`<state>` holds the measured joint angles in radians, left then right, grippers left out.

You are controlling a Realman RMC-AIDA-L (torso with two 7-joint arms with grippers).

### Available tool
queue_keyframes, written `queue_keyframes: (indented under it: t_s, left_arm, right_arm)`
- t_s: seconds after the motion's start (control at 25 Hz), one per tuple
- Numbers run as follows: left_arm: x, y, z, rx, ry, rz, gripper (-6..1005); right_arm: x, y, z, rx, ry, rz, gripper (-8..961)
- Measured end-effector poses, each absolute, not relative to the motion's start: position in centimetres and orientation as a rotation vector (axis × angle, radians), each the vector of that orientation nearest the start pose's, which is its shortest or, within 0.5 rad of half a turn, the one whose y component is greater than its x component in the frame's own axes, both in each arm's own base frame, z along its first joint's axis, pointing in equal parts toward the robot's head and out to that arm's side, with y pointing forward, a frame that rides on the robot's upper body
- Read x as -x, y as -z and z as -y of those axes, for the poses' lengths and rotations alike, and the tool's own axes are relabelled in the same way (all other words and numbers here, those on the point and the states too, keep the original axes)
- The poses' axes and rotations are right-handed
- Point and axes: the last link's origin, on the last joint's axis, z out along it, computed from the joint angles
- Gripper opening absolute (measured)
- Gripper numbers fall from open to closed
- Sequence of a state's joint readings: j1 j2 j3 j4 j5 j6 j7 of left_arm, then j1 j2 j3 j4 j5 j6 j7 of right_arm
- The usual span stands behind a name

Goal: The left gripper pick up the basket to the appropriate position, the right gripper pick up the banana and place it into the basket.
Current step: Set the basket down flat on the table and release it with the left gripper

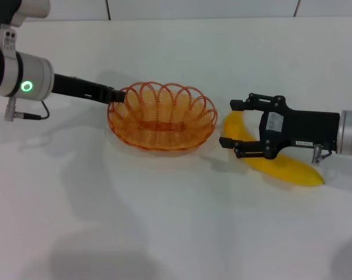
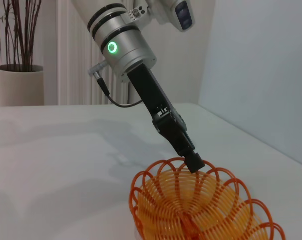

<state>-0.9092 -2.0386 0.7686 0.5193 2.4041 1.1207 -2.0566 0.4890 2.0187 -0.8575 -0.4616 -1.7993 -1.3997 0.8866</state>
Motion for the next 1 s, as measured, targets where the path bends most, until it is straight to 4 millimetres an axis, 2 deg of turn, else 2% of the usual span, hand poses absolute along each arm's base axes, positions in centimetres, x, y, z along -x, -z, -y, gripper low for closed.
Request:
queue_keyframes:
  t_s: [0.64, 0.88, 1.0]
  left_arm:
    - [21.2, 2.5, -43.3, 2.54, 0.132, 1.099, 103]
    - [21.0, 2.0, -43.7, 2.529, 0.142, 1.065, 107]
    - [21.0, 0.6, -43.9, 2.513, 0.133, 1.013, 217]
  right_arm:
    - [-29.2, 1.7, -32.3, 2.662, -0.569, -0.19, 808]
    - [-29.4, 1.6, -32.1, 2.656, -0.57, -0.202, 805]
    - [-29.9, 1.2, -31.9, 2.635, -0.572, -0.222, 804]
